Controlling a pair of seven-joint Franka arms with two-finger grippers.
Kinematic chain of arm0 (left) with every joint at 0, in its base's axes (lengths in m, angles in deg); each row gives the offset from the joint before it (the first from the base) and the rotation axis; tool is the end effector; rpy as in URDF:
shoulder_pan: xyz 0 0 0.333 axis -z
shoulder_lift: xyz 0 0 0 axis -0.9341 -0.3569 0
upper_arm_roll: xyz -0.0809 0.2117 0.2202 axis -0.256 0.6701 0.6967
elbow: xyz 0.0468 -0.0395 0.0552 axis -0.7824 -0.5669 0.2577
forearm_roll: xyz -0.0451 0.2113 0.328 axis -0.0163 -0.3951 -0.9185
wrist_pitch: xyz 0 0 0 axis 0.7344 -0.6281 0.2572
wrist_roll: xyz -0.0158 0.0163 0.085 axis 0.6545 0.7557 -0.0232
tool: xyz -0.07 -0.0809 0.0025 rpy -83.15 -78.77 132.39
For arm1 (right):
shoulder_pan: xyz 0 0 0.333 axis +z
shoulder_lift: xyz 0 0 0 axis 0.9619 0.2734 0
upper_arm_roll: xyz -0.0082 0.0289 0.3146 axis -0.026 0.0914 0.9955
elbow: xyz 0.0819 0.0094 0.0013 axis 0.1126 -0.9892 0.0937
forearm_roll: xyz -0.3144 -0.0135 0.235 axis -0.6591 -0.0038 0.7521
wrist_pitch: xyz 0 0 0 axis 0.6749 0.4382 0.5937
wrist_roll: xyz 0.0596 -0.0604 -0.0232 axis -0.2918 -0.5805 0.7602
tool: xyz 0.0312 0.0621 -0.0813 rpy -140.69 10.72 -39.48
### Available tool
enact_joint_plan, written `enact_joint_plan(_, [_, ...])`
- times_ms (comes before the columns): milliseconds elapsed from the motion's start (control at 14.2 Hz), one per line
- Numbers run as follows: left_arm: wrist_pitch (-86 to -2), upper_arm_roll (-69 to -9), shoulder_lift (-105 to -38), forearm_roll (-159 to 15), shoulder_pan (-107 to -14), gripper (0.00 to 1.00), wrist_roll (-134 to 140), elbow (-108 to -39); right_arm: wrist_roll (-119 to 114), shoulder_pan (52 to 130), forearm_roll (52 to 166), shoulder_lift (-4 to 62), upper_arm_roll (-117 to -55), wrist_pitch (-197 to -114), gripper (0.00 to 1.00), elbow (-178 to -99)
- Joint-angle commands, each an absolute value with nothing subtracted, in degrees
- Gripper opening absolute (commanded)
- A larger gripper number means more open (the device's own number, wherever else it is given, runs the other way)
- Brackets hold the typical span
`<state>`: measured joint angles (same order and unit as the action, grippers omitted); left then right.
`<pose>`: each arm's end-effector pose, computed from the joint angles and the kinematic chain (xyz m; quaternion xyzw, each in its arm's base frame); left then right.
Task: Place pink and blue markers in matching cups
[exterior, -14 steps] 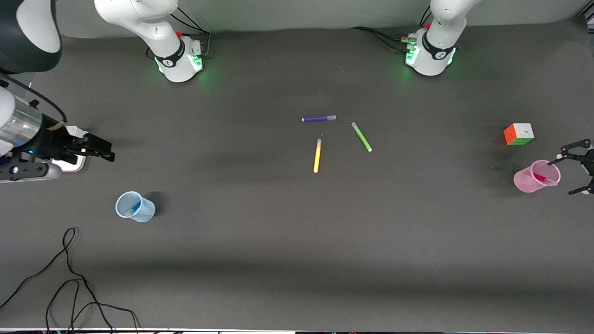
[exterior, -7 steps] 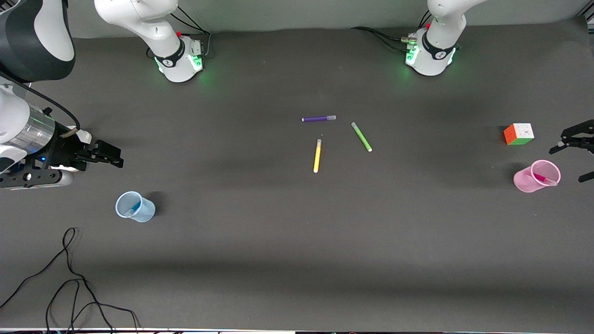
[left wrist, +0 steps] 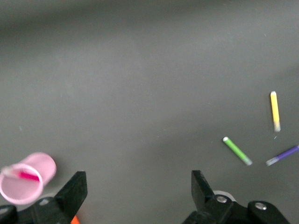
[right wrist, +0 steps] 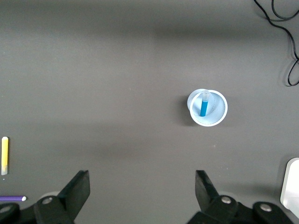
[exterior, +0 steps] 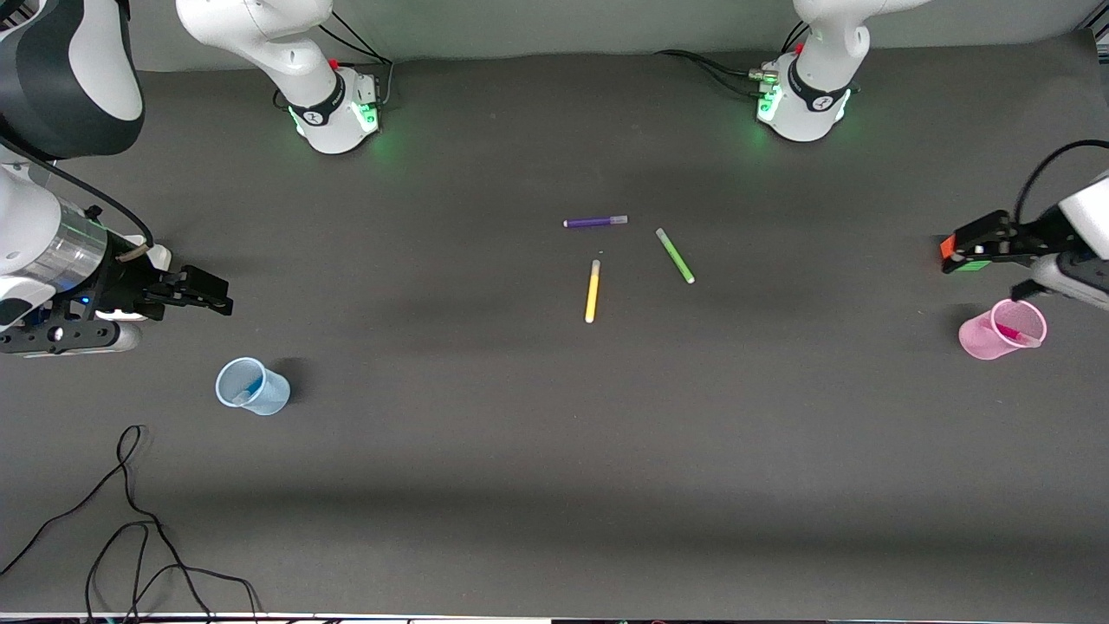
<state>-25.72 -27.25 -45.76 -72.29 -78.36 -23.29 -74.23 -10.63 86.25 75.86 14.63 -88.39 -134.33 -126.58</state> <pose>0.5610 0.0158 0.5568 0.9885 -0.1300 0.0071 0.0770 0.6044 0.0585 0.5676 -0.9997 -0.0077 0.0124 0.0183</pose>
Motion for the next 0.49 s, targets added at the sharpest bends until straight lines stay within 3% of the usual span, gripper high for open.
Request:
enact_joint_plan(0, [-21.3,-28.0,-47.2,-76.8,-76.1,0.99,-11.5,-70.1,-12.2,86.6,74.7,14.4,-88.3,-134.8,1.00,-126.8])
enact_joint_plan(422, [-15.6,-31.1,-50.1,-79.2,-73.6,0.99,1.1,-66.2,-12.2,86.6,74.7,14.5,-88.3,-134.8,1.00,-126.8])
